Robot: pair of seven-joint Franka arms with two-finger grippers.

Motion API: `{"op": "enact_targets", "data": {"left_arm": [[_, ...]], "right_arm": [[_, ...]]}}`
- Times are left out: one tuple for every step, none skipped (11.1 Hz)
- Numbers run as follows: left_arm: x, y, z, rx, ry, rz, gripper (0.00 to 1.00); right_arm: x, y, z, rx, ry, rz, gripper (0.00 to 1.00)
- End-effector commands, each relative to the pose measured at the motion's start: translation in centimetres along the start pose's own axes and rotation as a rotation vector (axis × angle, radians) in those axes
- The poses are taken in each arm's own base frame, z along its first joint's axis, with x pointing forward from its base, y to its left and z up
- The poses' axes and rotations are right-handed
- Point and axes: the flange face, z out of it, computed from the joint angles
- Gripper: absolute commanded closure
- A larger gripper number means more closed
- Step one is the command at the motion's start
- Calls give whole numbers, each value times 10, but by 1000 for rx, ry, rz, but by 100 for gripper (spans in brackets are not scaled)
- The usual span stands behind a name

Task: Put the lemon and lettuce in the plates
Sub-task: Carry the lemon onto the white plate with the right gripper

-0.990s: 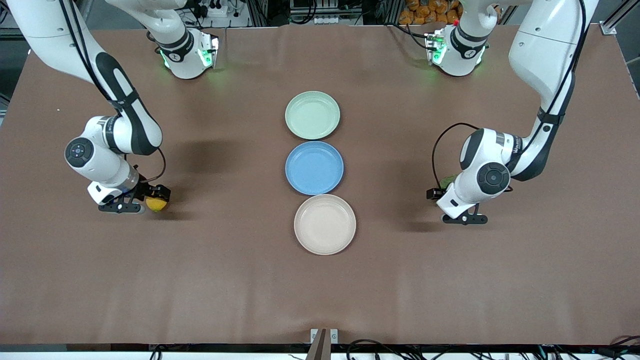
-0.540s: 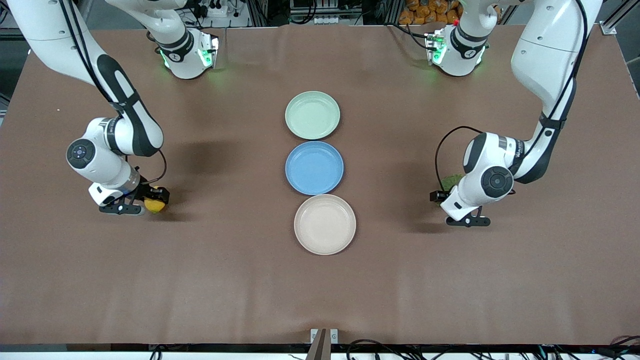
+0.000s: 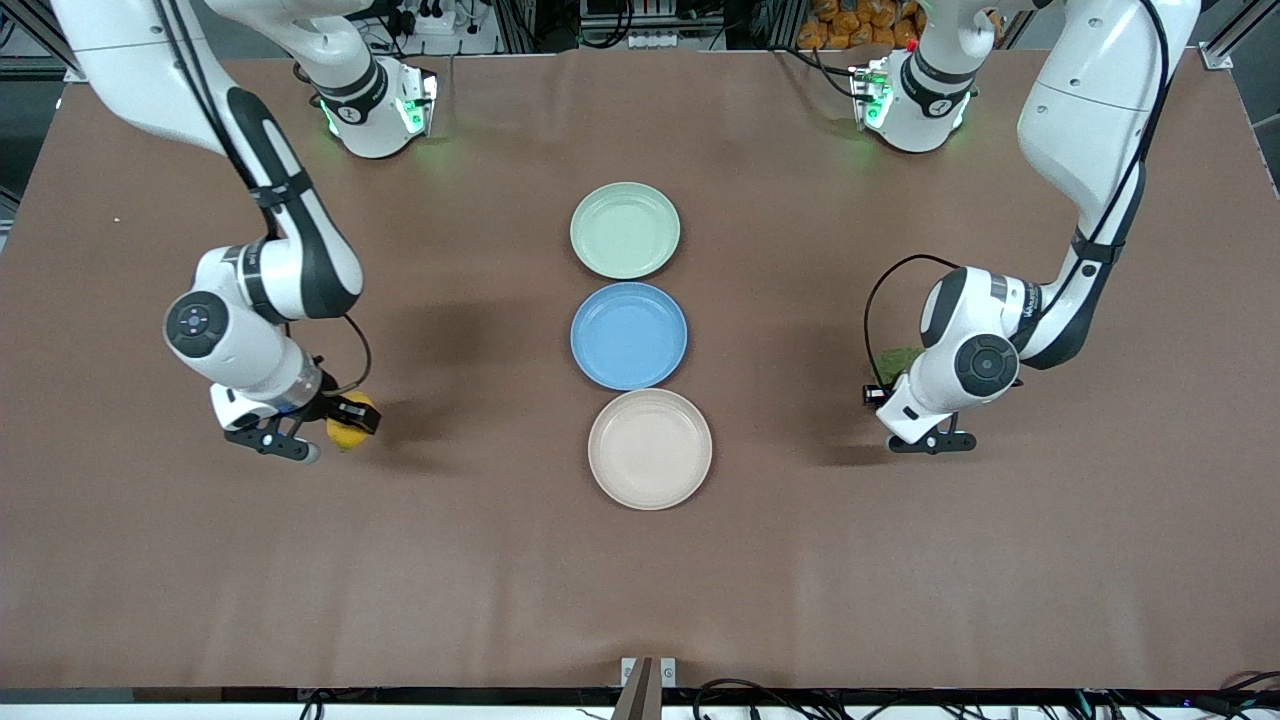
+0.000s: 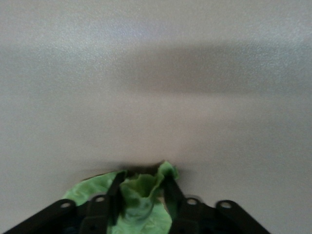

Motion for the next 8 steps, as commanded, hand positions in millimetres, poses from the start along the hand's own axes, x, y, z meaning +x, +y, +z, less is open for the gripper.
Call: {"op": "enact_targets", "data": {"left_arm": [[0,-2,-6,8,16,-32,100],[0,3,-16,4,29,-61,100],[-2,10,-28,-7,41,-64,100],[-7,19,-41,-7,36,-62,100],[-16,38,-58,-8,24,-59,100],[-28,54,-76,-15,0,-93,100],[-38,66,-94,-23,-21,-111,100],[-46,71,-110,-31,-34,-124,100]], "right_arm": [[-10,-114,-25,49,22,172,100],[-15,-158,-29,57,16,223,100],[-22,-202,-33,53,6,258,100],[-32,-243,-31,42,-5,276,100],[-46,-279,-24,54,9,308,100],[-58,-305,-14,53,37,333,100],[-69,-327,-2,49,62,352,100],[-79,-344,11,70,79,363,100]]}}
